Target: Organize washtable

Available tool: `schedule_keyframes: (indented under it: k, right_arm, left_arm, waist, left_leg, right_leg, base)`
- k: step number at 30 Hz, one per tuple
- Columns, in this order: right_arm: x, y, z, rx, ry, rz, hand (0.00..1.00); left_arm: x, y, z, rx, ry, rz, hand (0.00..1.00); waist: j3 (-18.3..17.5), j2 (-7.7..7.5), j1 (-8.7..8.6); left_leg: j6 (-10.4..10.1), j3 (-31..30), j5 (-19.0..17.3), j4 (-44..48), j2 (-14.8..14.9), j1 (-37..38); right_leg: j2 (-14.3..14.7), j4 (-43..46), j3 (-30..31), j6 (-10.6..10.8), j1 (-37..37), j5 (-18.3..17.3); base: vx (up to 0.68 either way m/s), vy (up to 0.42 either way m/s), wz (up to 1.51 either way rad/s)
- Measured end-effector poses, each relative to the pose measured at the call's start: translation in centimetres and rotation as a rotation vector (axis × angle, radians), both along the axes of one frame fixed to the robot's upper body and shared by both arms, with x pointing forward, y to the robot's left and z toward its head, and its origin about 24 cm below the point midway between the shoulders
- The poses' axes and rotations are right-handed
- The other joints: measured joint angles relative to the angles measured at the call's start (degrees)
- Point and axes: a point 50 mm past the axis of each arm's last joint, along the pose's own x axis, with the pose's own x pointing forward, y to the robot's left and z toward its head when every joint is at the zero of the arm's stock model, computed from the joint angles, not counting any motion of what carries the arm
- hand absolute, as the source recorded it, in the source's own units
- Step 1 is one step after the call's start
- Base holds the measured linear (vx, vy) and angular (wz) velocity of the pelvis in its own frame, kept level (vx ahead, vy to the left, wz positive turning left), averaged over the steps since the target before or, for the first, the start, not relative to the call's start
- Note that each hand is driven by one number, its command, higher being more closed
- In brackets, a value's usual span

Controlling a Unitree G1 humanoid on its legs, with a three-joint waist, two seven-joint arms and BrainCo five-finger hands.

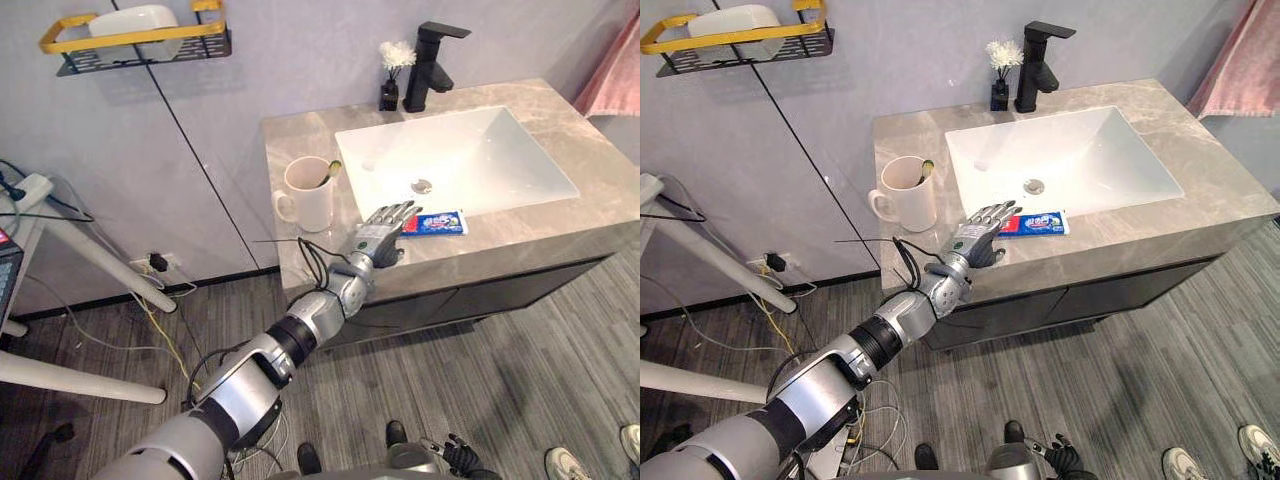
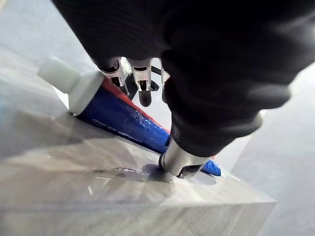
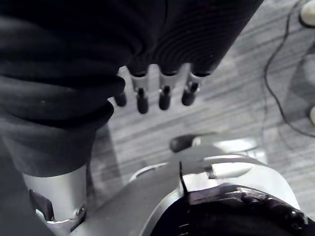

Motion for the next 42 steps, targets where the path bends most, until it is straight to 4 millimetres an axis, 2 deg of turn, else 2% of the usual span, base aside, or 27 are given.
schedule_keyframes:
  k: [9,10,22,25,27,28,29,30,32,33,34,35,38,42]
  right_arm:
    - [0.1,0.1,0.0,0.002,-0.002,0.001,0.00]
    - [0.2,0.1,0.0,0.003,-0.004,0.001,0.00]
    - [2.1,0.7,0.3,0.004,-0.043,0.044,0.00]
    - [2.6,0.8,0.4,0.002,-0.051,0.060,0.00]
    - [2.6,0.9,0.4,0.004,-0.047,0.065,0.00]
    - [3.0,1.2,0.4,0.006,-0.050,0.078,0.00]
    - [2.9,0.5,0.5,-0.005,-0.049,0.061,0.00]
    - [2.7,0.3,0.4,-0.007,-0.044,0.021,0.00]
    - [4.1,0.9,0.8,-0.018,-0.074,0.084,0.00]
    - [4.1,0.5,0.7,-0.038,-0.064,0.127,0.00]
    - [3.5,-0.6,0.8,-0.053,-0.066,0.066,0.00]
    - [3.1,-0.6,0.7,-0.050,-0.059,0.046,0.00]
    - [3.4,-0.4,0.8,-0.052,-0.070,0.062,0.00]
    - [3.5,-0.3,0.9,-0.050,-0.079,0.064,0.00]
  left_arm:
    - [0.2,0.1,-0.1,0.007,0.005,0.010,0.00]
    - [0.2,0.0,-0.1,0.012,0.003,0.009,1.00]
    - [0.0,-0.7,-0.4,0.046,-0.008,-0.007,1.00]
    - [-0.1,-0.8,-0.4,0.069,-0.024,-0.014,1.00]
    - [-0.3,-0.9,-0.6,0.070,-0.020,-0.025,1.00]
    - [-0.6,-0.4,-0.9,0.019,-0.006,-0.024,1.00]
    - [-0.5,-0.3,-0.4,-0.011,-0.019,-0.026,1.00]
    - [0.4,0.1,0.6,0.019,-0.058,0.001,1.00]
    - [1.7,2.0,0.9,0.077,-0.056,0.063,1.00]
    - [1.6,2.6,0.5,0.127,-0.093,0.068,1.00]
    - [1.2,1.5,0.8,0.093,-0.100,0.060,1.00]
    - [1.2,1.1,0.6,0.083,-0.082,0.070,1.00]
    - [1.2,1.5,0.5,0.096,-0.098,0.082,1.00]
    - [1.4,2.1,0.4,0.106,-0.111,0.088,1.00]
  waist:
    - [0.2,-0.31,0.05]
    - [0.3,-0.44,0.06]
    - [0.6,-0.99,0.43]
    - [0.6,-0.98,0.83]
    - [0.5,-0.83,1.71]
    - [0.4,-0.73,1.83]
    - [0.3,-0.70,2.54]
    - [0.2,-0.56,4.03]
    - [0.6,-0.03,2.90]
    - [0.5,1.01,2.85]
    - [-0.1,1.88,4.19]
    - [-0.1,2.00,4.54]
    - [-0.2,2.09,3.06]
    - [-0.2,1.98,3.00]
  left_leg:
    - [0.0,0.4,0.0,-0.9,0.3,0.6]
    - [0.0,0.4,0.0,-0.9,0.3,0.6]
    - [0.0,0.7,0.0,-0.9,0.4,0.6]
    - [0.0,0.7,0.0,-0.9,0.4,0.6]
    - [0.0,0.5,0.0,-0.8,0.1,0.4]
    - [0.0,0.0,0.0,0.0,0.0,-0.7]
    - [-0.1,0.0,-0.1,0.5,0.4,-0.9]
    - [-0.2,0.1,-0.3,1.3,0.9,-1.8]
    - [-0.3,-0.5,-0.3,2.3,1.0,-2.9]
    - [-0.2,-0.7,-0.2,2.0,1.0,-2.8]
    - [-0.3,-0.8,-0.3,1.9,1.0,-2.7]
    - [-0.3,-0.9,-0.2,1.8,1.0,-2.5]
    - [-0.3,-1.0,-0.2,1.8,0.9,-2.2]
    - [-0.3,-1.0,-0.2,1.8,0.9,-2.1]
  right_leg:
    - [0.5,0.0,0.1,-0.1,0.0,0.0]
    - [0.5,0.0,0.1,-0.1,0.0,0.0]
    - [0.6,0.2,0.1,-0.1,-0.1,-0.1]
    - [0.6,0.2,0.1,-0.1,-0.1,-0.1]
    - [0.6,0.2,0.1,-0.1,-0.1,-0.1]
    - [0.5,0.6,-0.3,0.2,-0.2,-0.3]
    - [0.5,0.5,-0.2,0.1,-0.5,-0.2]
    - [0.8,0.6,0.0,-0.2,-1.6,0.1]
    - [0.8,0.8,-0.6,-0.2,-1.9,0.1]
    - [0.9,1.0,-0.6,-0.2,-1.9,0.1]
    - [0.9,0.7,-0.8,-0.2,-1.8,0.1]
    - [0.9,0.6,-1.0,-0.2,-1.5,0.0]
    - [1.0,0.5,-1.1,-0.2,-1.0,0.0]
    - [1.0,0.5,-1.1,-0.2,-0.9,0.0]
  base:
    - [-0.02,-0.027,-0.02]
    - [-0.02,-0.031,-0.05]
    - [0.00,-0.005,0.00]
    - [0.00,0.000,0.00]
    - [0.00,-0.003,0.04]
    - [0.00,-0.014,0.10]
    - [-0.01,-0.053,0.04]
    - [-0.05,-0.078,0.06]
    - [-0.08,-0.073,0.11]
    - [-0.05,-0.045,0.05]
    - [-0.02,-0.043,0.07]
    - [0.00,-0.031,0.06]
    - [0.00,-0.007,0.02]
    - [-0.01,-0.007,0.00]
